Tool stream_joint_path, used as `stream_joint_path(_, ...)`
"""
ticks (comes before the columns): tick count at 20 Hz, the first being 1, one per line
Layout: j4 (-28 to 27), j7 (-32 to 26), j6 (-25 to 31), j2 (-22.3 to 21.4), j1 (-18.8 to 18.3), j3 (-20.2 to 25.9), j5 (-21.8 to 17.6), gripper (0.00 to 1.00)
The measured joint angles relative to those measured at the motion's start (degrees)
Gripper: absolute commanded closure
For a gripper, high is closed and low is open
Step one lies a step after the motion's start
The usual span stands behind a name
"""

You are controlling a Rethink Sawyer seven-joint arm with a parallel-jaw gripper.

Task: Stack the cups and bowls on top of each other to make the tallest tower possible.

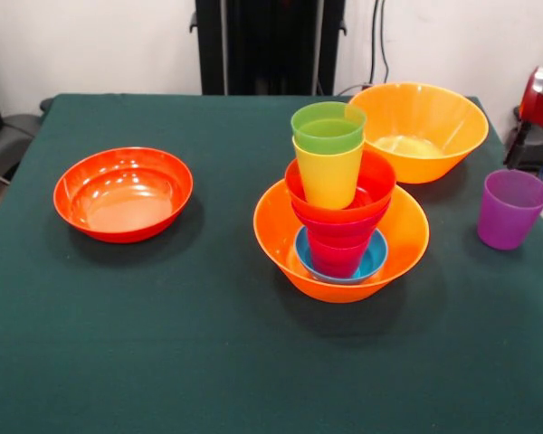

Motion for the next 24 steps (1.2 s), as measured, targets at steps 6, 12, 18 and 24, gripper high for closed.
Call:
stream_joint_path(6, -0.01, 0.0, -1.69, 1.89, -0.01, -0.37, 0.01, 0.0)
stream_joint_path(12, -0.02, 0.0, -3.4, 4.22, 0.0, -0.47, 0.0, 0.0)
stream_joint_path(18, -0.09, 0.0, -3.95, 4.82, 0.05, -0.67, 0.02, 0.0)
stream_joint_path(24, -0.09, 0.0, -3.95, 4.97, 0.24, -1.12, 0.01, 0.0)
